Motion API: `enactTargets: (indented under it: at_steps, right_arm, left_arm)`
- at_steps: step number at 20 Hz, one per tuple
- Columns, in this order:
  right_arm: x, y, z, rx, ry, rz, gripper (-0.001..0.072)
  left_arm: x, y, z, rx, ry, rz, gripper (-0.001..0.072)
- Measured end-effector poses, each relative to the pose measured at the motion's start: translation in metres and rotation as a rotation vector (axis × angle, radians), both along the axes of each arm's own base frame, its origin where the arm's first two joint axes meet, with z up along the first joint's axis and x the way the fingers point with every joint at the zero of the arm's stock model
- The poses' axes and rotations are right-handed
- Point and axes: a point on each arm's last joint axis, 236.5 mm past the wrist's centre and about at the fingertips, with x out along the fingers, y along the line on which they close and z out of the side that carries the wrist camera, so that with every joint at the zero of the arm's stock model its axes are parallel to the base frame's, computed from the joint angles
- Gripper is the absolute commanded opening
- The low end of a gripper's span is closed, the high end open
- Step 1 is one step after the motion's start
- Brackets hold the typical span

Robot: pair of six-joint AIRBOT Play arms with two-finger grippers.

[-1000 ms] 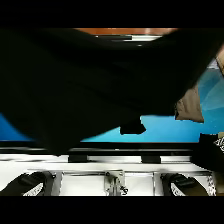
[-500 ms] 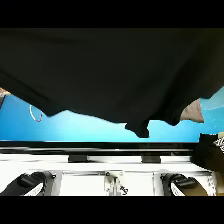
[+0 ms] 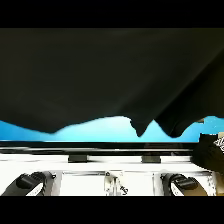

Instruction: Fold the shirts.

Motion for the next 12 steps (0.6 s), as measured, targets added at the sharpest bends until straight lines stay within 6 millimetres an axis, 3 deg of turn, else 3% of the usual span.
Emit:
enactTargets:
  at_steps: [3, 6, 9, 12]
  right_arm:
    - [0.041, 0.007, -0.017, 0.000, 0.078, 0.010, 0.0059]
    - [0.116, 0.020, -0.059, -0.019, 0.237, 0.011, 0.0060]
    - [0.200, 0.034, -0.123, -0.045, 0.435, 0.009, 0.0060]
    - [0.280, 0.048, -0.206, -0.048, 0.641, 0.017, 0.0060]
  left_arm:
    - [0.027, 0.003, -0.033, 0.054, 0.100, 0.051, 0.0036]
    - [0.074, 0.007, -0.078, 0.151, 0.217, 0.129, 0.0037]
    - [0.130, -0.004, -0.129, 0.246, 0.329, 0.158, 0.0037]
    - [0.189, -0.021, -0.179, 0.351, 0.413, 0.158, 0.0037]
